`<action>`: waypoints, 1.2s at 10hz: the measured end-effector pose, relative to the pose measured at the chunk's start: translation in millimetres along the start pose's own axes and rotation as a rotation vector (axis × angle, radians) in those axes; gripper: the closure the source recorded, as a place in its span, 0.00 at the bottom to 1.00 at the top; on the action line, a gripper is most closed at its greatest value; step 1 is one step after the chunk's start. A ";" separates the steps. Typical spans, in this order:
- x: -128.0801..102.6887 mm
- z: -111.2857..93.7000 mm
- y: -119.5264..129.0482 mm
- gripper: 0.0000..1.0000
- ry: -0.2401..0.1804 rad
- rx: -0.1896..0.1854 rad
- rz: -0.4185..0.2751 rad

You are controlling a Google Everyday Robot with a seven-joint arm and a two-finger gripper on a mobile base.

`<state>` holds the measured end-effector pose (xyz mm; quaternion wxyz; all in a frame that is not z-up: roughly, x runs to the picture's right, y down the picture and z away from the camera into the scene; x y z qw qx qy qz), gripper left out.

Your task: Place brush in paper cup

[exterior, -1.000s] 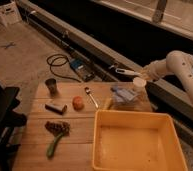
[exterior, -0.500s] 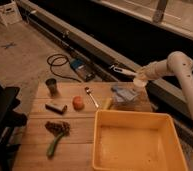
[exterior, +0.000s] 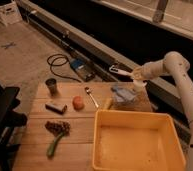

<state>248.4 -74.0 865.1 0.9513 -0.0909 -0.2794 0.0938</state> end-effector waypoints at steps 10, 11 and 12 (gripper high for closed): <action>26.6 16.2 -8.4 1.00 0.107 -0.092 -0.171; 28.1 17.6 -5.5 1.00 0.106 -0.102 -0.172; 30.0 18.8 -1.0 1.00 0.105 -0.114 -0.173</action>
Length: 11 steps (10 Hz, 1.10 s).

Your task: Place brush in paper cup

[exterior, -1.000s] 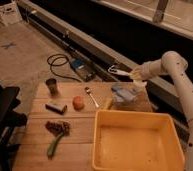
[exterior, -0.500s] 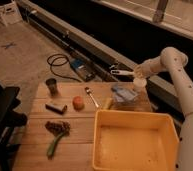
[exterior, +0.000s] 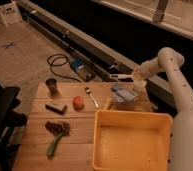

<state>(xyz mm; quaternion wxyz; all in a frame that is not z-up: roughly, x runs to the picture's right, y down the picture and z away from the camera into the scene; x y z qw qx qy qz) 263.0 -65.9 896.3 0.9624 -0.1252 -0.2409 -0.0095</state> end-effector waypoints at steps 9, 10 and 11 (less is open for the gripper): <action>-0.4 21.7 25.0 0.49 -0.016 -0.079 0.003; 0.2 23.1 25.5 0.39 -0.016 -0.081 0.007; 0.6 24.3 26.4 0.27 -0.016 -0.086 0.009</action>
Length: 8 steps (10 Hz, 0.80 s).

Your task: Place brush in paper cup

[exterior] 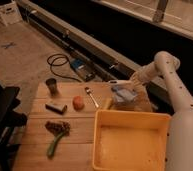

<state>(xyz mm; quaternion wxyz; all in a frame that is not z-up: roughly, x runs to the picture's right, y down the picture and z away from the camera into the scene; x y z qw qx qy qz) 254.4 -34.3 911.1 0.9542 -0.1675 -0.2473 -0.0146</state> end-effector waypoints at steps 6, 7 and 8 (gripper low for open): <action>-2.5 -7.6 -4.2 0.20 0.017 0.011 -0.019; -3.9 -11.7 -6.6 0.20 0.025 0.020 -0.029; -6.9 -16.9 -10.3 0.20 0.034 0.032 -0.041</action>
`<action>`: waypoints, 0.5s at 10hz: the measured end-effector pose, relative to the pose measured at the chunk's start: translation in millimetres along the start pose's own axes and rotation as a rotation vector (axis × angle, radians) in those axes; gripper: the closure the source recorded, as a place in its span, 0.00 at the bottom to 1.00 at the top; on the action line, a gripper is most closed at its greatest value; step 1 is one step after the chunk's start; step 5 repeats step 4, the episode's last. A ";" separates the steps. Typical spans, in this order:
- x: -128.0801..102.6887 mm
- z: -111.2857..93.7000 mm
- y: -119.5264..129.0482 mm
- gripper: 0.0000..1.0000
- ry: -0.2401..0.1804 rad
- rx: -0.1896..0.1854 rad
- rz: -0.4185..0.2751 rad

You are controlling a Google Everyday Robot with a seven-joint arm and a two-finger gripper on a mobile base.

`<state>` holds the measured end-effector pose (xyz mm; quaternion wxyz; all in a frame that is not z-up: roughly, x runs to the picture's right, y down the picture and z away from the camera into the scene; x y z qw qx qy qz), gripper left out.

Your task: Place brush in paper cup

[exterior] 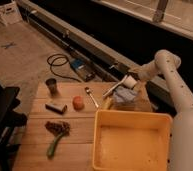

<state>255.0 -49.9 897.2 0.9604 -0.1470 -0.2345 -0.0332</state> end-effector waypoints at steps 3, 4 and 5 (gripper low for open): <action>-6.5 -39.3 -24.3 0.20 0.061 0.074 -0.039; -5.3 -60.8 -35.9 0.20 0.098 0.107 -0.039; -5.3 -60.8 -35.9 0.20 0.098 0.107 -0.039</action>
